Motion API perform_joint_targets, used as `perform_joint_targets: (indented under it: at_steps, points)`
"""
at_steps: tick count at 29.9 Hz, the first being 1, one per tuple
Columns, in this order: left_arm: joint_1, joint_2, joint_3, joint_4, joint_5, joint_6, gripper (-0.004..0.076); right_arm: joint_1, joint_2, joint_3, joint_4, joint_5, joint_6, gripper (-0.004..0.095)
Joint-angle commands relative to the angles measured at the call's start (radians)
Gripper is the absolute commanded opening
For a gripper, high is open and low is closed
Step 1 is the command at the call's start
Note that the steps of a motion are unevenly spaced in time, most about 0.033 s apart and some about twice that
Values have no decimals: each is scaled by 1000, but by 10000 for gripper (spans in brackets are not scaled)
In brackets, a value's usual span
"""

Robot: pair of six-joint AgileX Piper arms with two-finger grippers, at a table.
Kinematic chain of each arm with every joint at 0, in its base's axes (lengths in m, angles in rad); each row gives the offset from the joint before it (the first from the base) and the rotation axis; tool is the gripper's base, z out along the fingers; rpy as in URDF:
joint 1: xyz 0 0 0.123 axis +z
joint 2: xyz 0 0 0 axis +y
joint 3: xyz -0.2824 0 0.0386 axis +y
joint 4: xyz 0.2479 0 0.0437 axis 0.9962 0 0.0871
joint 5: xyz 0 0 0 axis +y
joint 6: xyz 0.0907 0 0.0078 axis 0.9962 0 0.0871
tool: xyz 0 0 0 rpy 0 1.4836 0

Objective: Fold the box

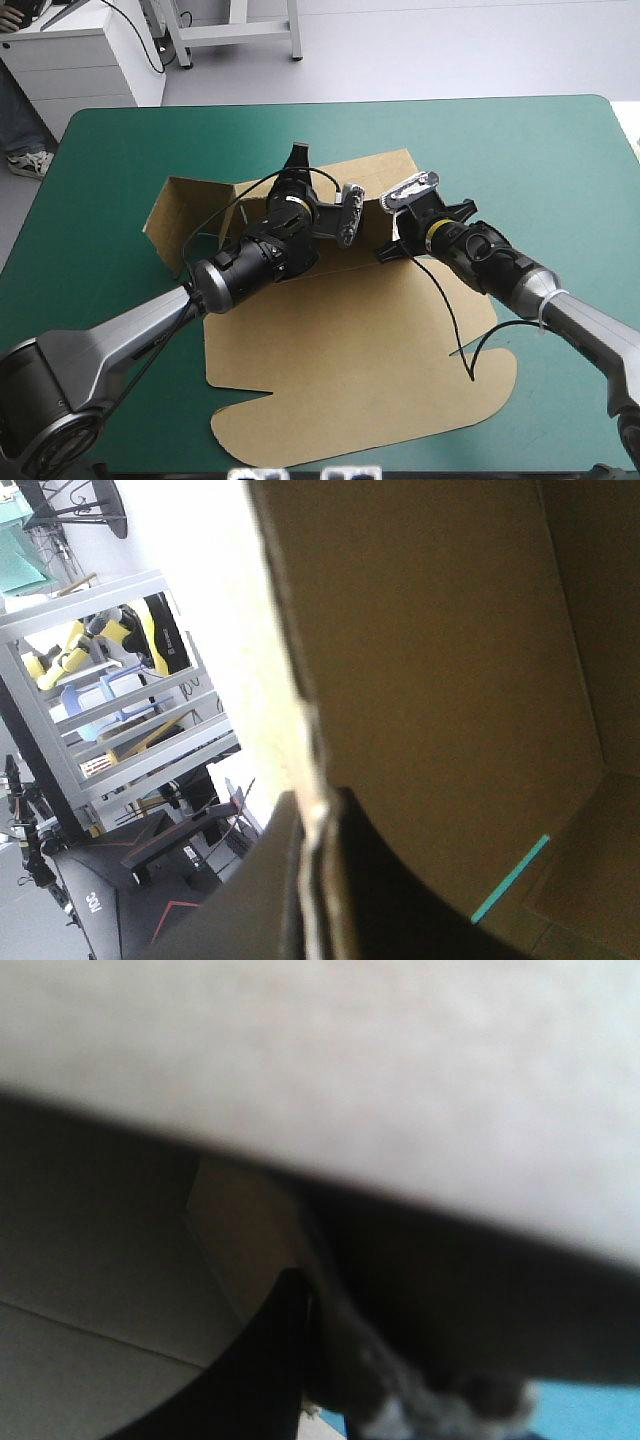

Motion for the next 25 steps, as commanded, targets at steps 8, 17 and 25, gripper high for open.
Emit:
perform_joint_targets:
  at_steps: [8,17,25]
  points:
    - [-4,-20,2,-112,71,15,-8,-15,-26,-56,6,110,-35,633]
    - [-4,-20,2,-112,71,15,-8,-82,-24,20,37,-213,-26,629]
    - [-4,-20,2,-112,71,15,-8,-82,-23,137,51,-476,-14,405]
